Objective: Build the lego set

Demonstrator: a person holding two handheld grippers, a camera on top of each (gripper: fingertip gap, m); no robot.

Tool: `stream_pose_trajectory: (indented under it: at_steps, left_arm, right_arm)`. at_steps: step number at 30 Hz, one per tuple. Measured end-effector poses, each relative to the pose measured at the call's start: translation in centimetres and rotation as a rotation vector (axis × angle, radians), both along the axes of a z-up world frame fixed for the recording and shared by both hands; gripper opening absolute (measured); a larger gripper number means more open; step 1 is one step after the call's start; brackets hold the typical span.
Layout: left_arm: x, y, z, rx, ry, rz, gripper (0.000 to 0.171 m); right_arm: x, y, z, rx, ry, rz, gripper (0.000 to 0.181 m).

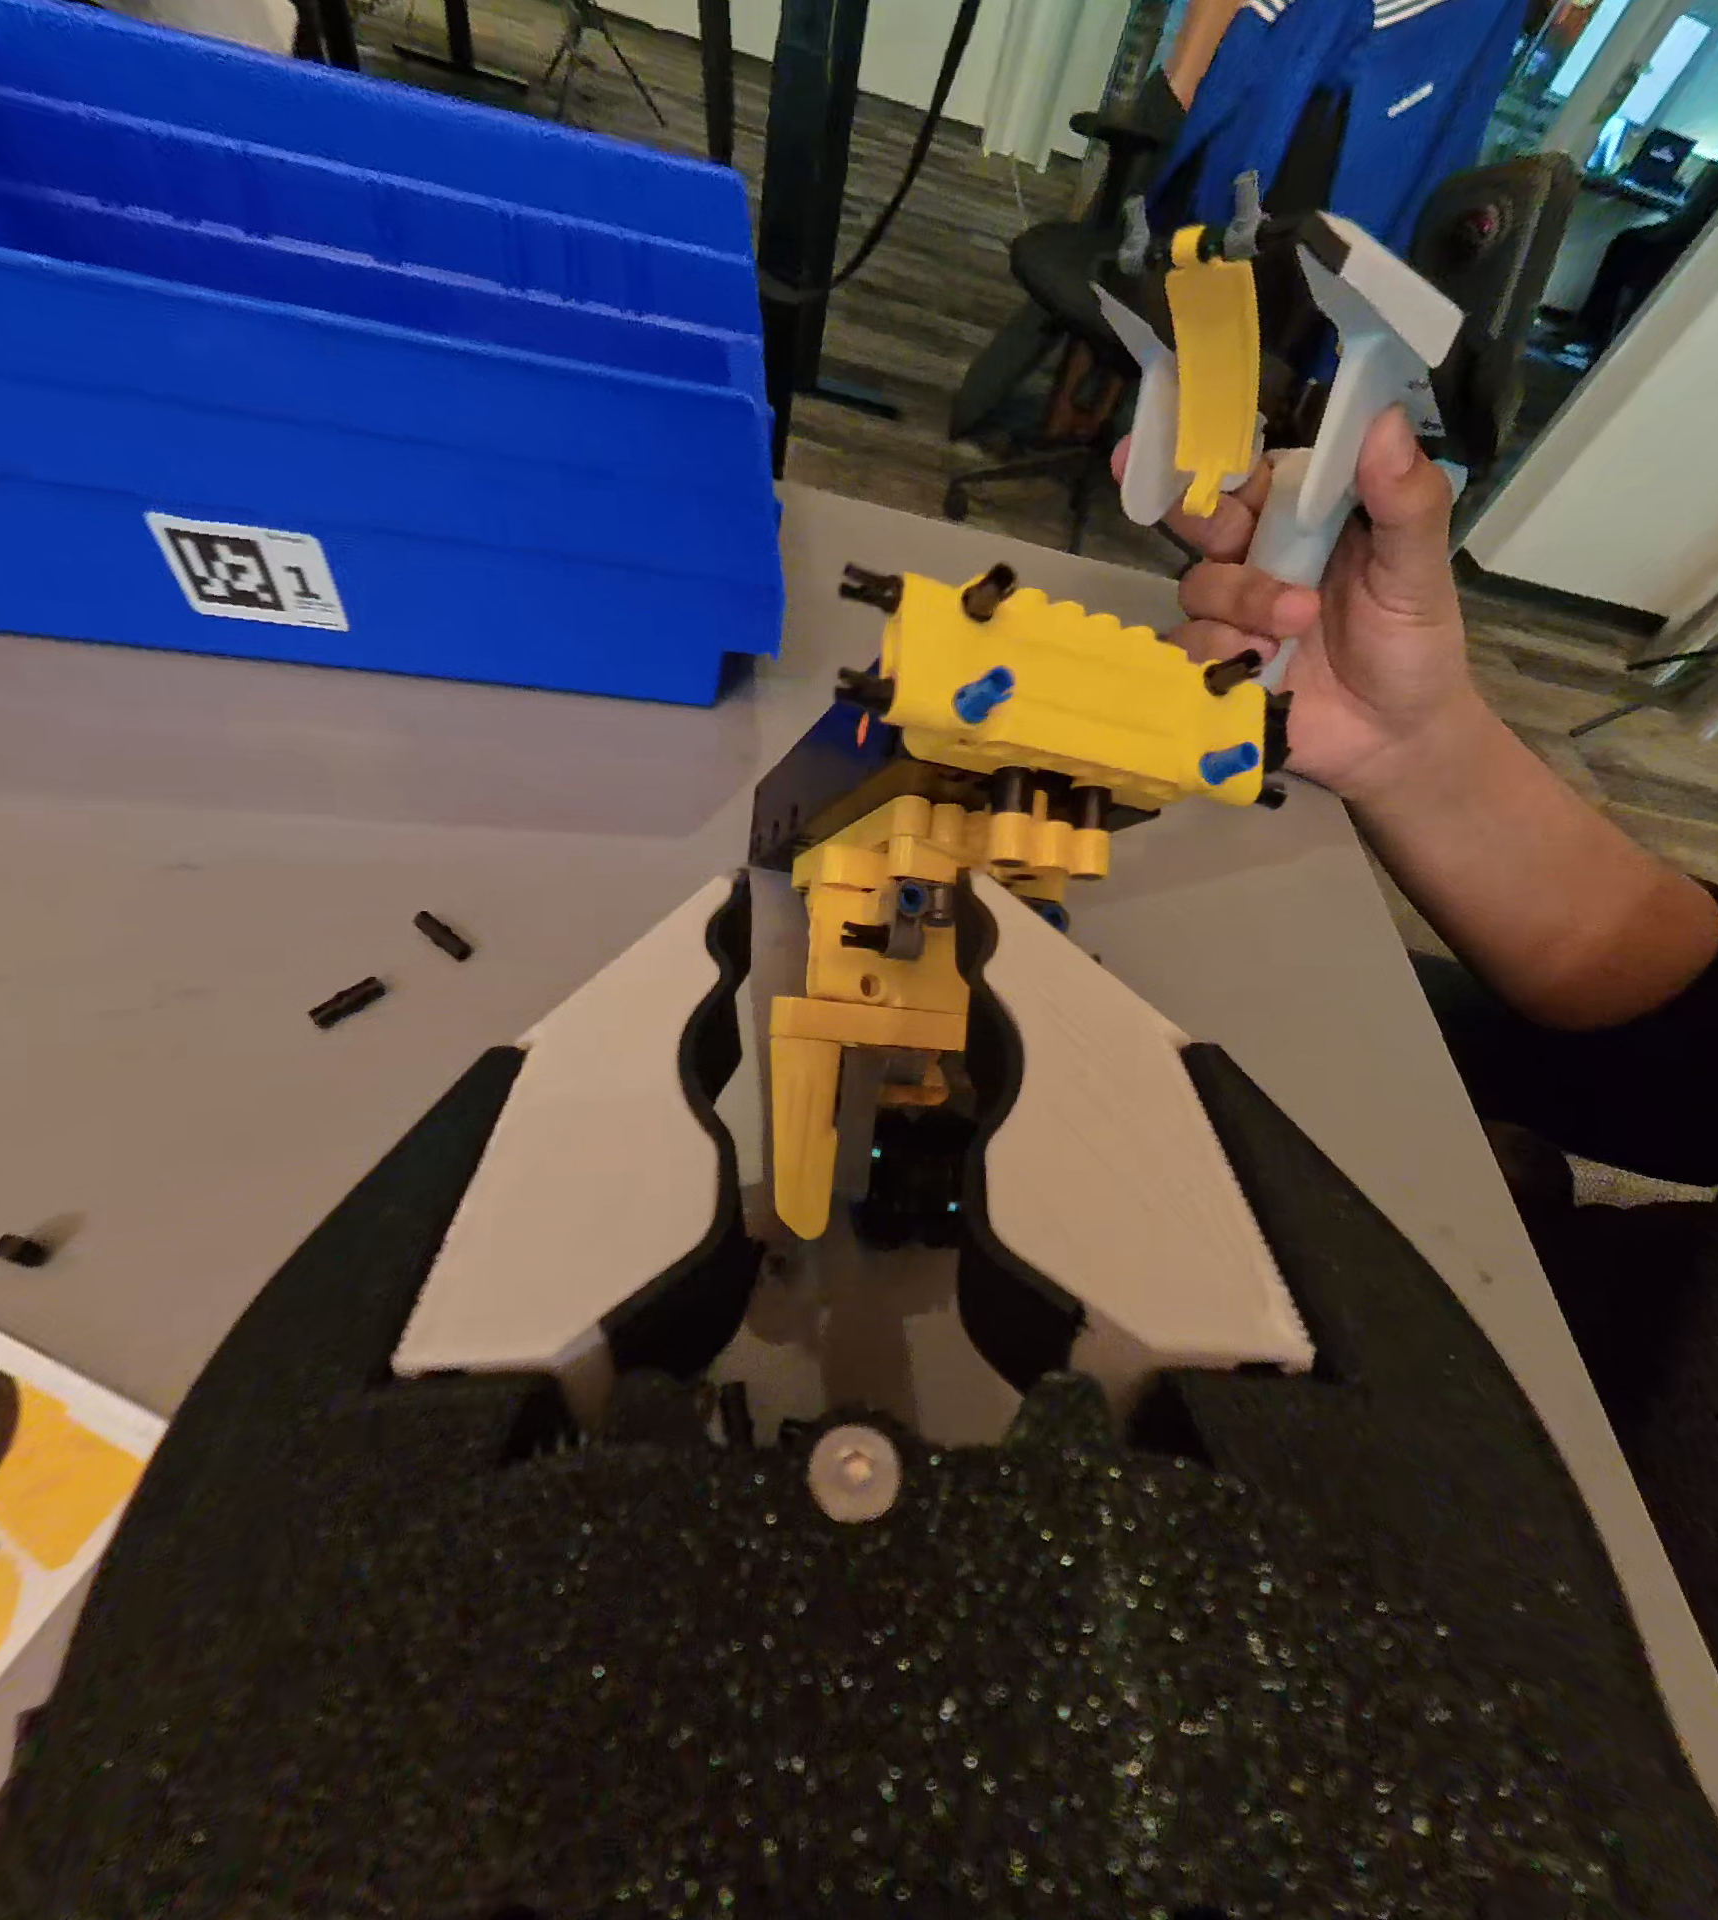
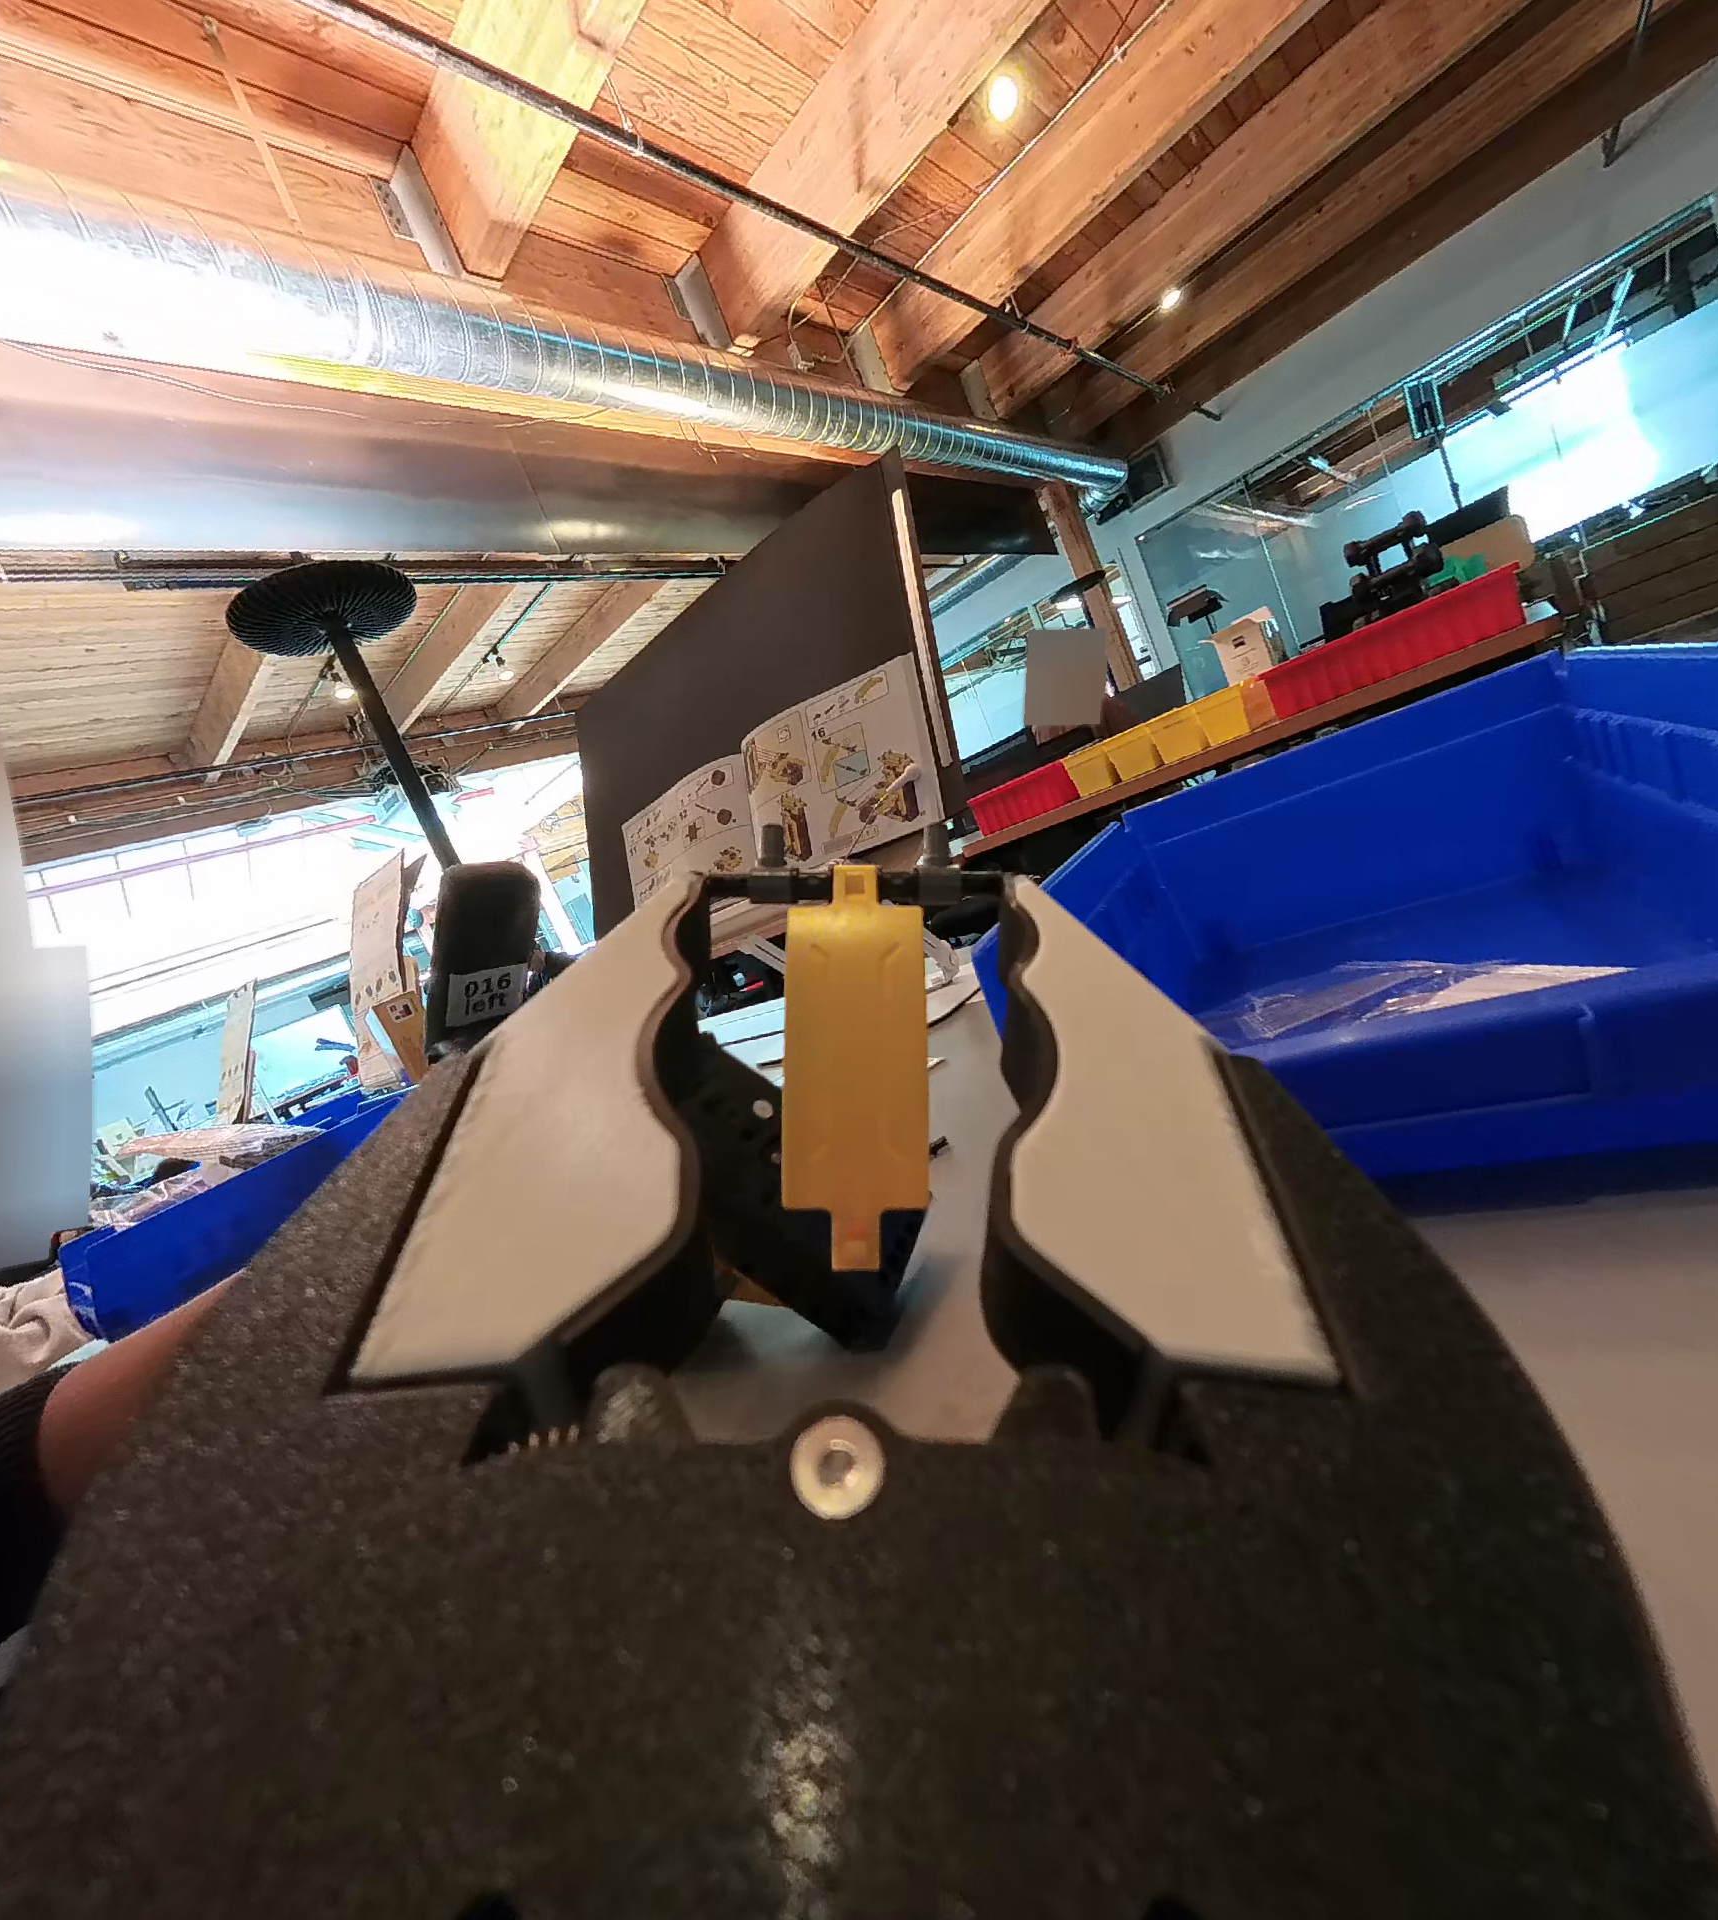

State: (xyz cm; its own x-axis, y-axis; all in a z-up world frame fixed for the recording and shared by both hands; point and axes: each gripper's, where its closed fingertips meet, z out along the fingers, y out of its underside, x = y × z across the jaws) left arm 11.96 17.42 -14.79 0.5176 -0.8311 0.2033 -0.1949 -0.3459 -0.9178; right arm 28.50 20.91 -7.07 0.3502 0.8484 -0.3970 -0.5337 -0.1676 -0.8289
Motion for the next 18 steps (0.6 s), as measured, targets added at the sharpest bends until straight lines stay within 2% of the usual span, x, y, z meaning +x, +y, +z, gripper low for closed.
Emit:
stream_pose_trajectory:
  at_steps: [10, 13, 18]
  left_arm:
    - [1.3, -1.1, -0.2, 0.011, 0.019, -0.062, 0.043]
    - [1.4, -1.2, -0.4, -0.019, 0.018, -0.071, 0.048]
    - [1.1, -0.9, -0.5, -0.064, -0.014, -0.057, 0.045]
  right_arm:
    - [0.0, 0.0, 0.0, -0.001, -0.001, 0.0, 0.055]
    - [0.0, 0.0, 0.0, 0.0, -0.001, 0.0, 0.055]
    - [0.0, 0.0, 0.0, 0.0, 0.0, 0.0, 0.055]
